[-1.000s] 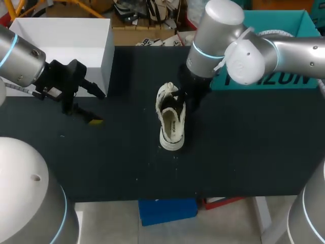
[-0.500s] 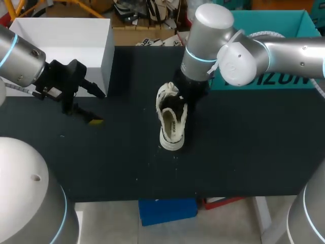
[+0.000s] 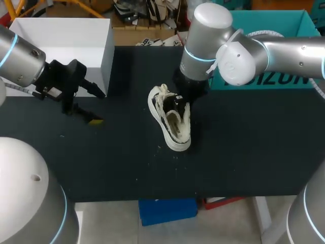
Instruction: Take the shoe out of the shoebox, open the shoe tongue, remove and reinsert the insole, then place the shoe into the shoebox
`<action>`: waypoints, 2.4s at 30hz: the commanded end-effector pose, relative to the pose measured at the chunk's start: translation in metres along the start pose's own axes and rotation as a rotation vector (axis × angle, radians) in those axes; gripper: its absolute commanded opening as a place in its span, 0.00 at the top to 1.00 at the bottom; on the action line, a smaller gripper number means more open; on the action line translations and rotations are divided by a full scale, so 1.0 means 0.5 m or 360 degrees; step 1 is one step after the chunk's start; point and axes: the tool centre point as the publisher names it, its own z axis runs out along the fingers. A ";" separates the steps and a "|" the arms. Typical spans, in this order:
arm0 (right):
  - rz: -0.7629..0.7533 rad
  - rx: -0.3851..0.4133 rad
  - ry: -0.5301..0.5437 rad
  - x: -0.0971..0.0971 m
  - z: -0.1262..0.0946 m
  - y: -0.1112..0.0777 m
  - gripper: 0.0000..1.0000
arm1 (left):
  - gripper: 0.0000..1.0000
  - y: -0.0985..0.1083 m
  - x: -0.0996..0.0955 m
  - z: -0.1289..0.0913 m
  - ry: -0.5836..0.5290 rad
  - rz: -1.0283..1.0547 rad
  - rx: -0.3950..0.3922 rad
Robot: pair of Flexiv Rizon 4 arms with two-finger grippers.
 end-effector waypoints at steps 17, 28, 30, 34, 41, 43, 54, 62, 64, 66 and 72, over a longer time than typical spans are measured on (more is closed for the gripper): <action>-0.0297 -0.0029 -0.0077 0.009 -0.166 0.001 1.00 | 0.00 0.001 0.001 0.002 -0.0005 0.0002 -0.0002; -0.1608 0.0020 -0.0311 0.008 -0.353 -0.009 1.00 | 0.00 0.001 0.001 0.002 -0.0005 0.0002 -0.0002; -0.1835 0.0030 -0.0318 0.009 -0.372 -0.013 1.00 | 0.00 0.001 0.001 0.002 -0.0005 0.0002 -0.0002; -0.2375 0.0054 -0.0527 0.007 -0.400 -0.015 1.00 | 0.00 0.001 0.001 0.002 -0.0005 0.0002 -0.0002; -0.2375 0.0054 -0.0527 0.007 -0.400 -0.015 1.00 | 0.00 0.001 0.001 0.002 -0.0005 0.0002 -0.0002; -0.2375 0.0054 -0.0527 0.007 -0.400 -0.015 1.00 | 0.00 0.001 0.001 0.002 -0.0005 0.0002 -0.0002; -0.2375 0.0054 -0.0527 0.007 -0.400 -0.015 1.00 | 0.00 0.001 0.001 0.002 -0.0005 0.0002 -0.0002; -0.2355 0.0075 -0.0555 -0.009 -0.394 -0.008 1.00 | 0.00 0.001 0.001 0.002 -0.0005 0.0002 -0.0002; -0.2322 0.0101 -0.0562 -0.033 -0.390 -0.004 1.00 | 0.00 0.001 0.001 0.002 -0.0005 0.0002 -0.0002; -0.2282 0.0139 -0.0565 -0.064 -0.390 -0.002 1.00 | 0.00 0.001 0.001 0.002 -0.0005 0.0002 -0.0002; -0.2266 0.0234 -0.0633 -0.161 -0.405 0.030 1.00 | 0.00 0.001 0.001 0.002 -0.0005 0.0002 -0.0002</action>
